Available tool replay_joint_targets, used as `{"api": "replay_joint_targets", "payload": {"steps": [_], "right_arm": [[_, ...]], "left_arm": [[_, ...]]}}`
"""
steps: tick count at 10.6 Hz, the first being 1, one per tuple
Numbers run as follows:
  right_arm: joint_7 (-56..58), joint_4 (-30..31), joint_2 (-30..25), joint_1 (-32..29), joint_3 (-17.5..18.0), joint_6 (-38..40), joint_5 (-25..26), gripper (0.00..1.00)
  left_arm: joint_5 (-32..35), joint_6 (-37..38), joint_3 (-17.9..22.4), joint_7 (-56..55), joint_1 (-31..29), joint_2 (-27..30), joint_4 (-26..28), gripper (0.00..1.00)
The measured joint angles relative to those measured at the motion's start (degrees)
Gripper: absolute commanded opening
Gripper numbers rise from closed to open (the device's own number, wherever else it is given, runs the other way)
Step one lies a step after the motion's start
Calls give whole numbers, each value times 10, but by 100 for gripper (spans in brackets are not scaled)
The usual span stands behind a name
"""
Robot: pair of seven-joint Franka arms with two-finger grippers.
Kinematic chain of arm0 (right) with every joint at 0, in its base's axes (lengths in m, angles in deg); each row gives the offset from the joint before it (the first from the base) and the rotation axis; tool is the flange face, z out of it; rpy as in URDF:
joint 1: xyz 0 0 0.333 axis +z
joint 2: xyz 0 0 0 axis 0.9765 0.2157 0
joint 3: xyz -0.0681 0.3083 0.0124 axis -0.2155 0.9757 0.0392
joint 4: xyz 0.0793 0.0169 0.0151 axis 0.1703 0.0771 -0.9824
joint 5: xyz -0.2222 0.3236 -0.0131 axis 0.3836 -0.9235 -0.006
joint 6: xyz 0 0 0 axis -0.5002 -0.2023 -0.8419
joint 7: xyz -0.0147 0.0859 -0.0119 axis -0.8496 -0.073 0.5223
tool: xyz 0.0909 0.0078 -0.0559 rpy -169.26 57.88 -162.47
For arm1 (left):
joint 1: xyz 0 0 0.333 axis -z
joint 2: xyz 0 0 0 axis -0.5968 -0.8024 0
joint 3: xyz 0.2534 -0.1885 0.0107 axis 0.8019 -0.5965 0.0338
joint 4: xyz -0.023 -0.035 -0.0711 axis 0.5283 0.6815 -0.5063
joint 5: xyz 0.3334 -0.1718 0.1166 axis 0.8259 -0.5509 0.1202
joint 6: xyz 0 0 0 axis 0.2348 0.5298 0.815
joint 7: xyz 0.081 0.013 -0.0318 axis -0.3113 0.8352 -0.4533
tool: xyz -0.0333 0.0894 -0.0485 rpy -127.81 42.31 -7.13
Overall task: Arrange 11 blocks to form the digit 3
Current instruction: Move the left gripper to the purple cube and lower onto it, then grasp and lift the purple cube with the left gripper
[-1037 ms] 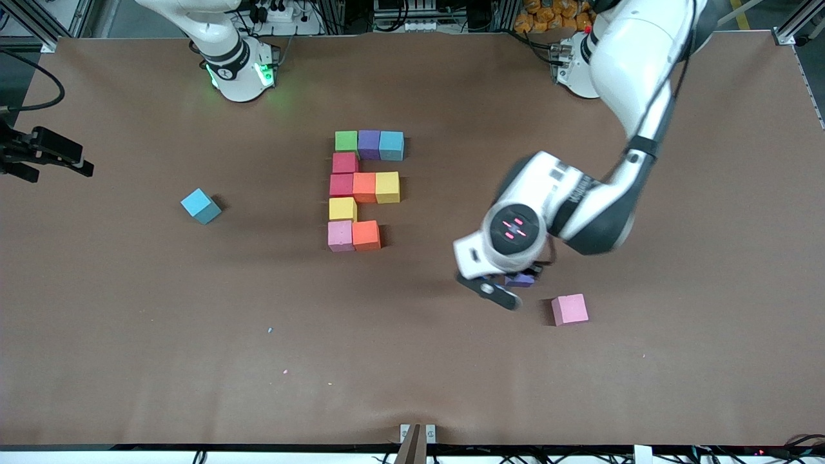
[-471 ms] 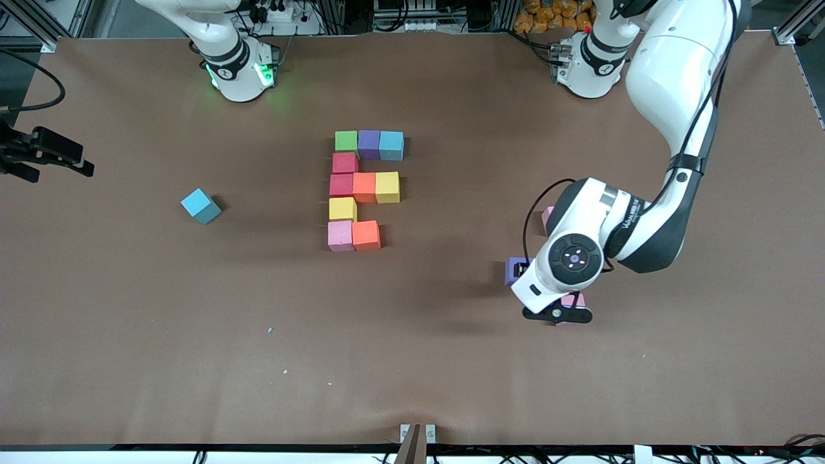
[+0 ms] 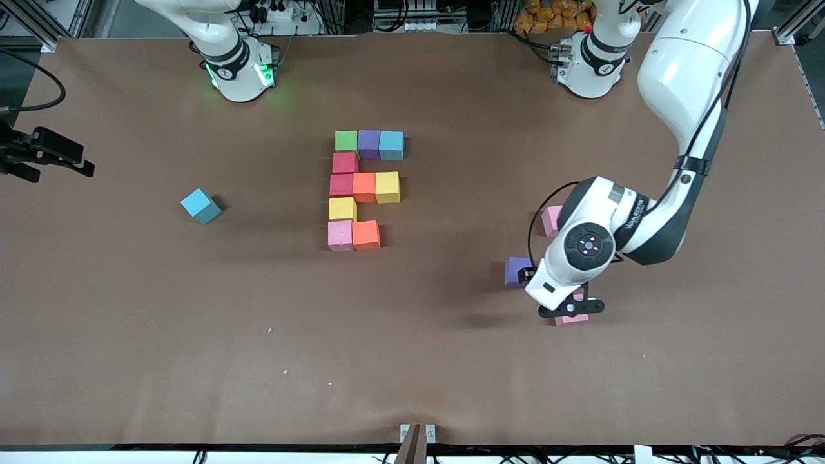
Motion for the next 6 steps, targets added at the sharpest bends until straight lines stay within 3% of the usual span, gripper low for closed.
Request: {"api": "replay_joint_targets", "payload": {"steps": [6], "right_arm": [[0,0,0,0,0,0,0,100]], "left_arm": [[-12,-26,-1,-7,21,-21,15,100]]}}
